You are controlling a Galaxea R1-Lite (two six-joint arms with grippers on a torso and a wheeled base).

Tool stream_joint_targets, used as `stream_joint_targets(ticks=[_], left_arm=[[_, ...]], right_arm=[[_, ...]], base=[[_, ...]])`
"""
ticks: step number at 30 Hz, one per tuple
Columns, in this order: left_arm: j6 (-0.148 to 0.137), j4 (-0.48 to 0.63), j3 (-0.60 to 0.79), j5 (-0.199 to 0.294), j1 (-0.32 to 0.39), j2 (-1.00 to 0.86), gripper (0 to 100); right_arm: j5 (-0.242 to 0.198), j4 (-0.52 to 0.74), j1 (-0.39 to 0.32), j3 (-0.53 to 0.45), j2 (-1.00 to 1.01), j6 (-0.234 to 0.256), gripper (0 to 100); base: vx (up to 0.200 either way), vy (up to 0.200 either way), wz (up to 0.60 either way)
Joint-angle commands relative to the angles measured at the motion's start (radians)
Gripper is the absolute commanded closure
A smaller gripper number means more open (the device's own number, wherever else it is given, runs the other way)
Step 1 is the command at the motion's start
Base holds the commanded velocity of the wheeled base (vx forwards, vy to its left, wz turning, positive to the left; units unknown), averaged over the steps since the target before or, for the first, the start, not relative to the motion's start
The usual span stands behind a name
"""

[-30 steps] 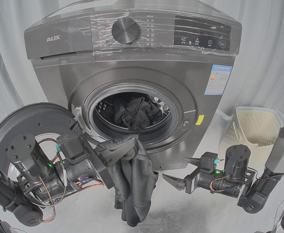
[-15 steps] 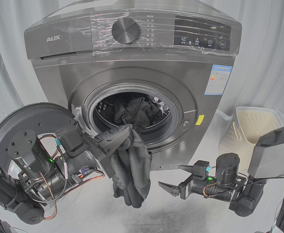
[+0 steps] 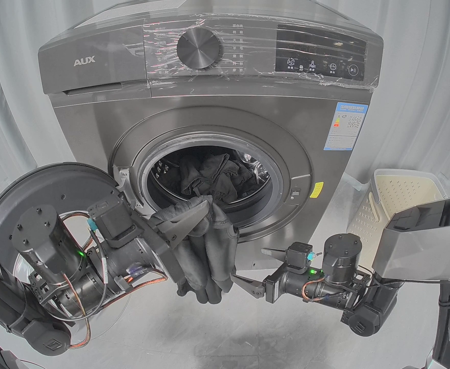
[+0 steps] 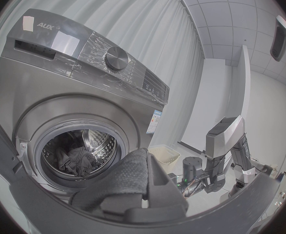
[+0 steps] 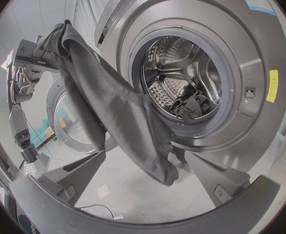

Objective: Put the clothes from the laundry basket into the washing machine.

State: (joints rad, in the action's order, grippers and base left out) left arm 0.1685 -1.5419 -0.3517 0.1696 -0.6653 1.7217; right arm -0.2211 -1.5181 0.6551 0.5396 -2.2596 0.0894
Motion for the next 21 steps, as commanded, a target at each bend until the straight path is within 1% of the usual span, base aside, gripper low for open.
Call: stream_joint_targets(ticks=[1,2,6,10,12,13,14,16,21], left_arm=[[0.000,-0.001,0.000,0.004,0.000,-0.001,100],[0.000,-0.003,0.000,0.004,0.000,-0.001,100],[0.000,-0.003,-0.001,0.005,0.000,-0.001,100],[0.002,-0.003,0.000,0.005,0.000,-0.001,100],[0.002,-0.003,0.000,0.005,0.000,-0.001,100],[0.002,-0.003,0.002,0.005,0.000,-0.001,100],[0.002,-0.003,0.005,0.005,0.000,-0.001,100],[0.002,-0.003,0.007,0.005,0.001,-0.001,100],[0.002,-0.003,0.008,0.005,0.004,0.001,100]], right_arm=[[-0.011,0.003,-0.005,0.069,-0.060,0.000,0],[-0.011,0.003,-0.005,0.080,-0.064,0.000,0],[-0.040,0.004,0.001,0.112,-0.075,0.001,0],[-0.046,0.003,0.009,0.145,-0.084,0.006,0],[-0.055,-0.001,0.020,0.165,-0.094,0.016,0],[-0.060,-0.001,0.023,0.166,-0.092,0.020,100],[-0.067,-0.001,0.028,0.166,-0.090,0.029,100],[-0.067,-0.004,0.032,0.160,-0.086,0.044,100],[-0.067,-0.022,0.049,0.155,-0.080,0.050,100]], base=[[0.000,0.000,0.00],[0.000,0.000,0.00],[0.000,0.000,0.00],[0.000,0.000,0.00],[0.000,0.000,0.00],[0.000,0.000,0.00],[0.000,0.000,0.00],[0.000,0.000,0.00],[0.000,0.000,0.00]])
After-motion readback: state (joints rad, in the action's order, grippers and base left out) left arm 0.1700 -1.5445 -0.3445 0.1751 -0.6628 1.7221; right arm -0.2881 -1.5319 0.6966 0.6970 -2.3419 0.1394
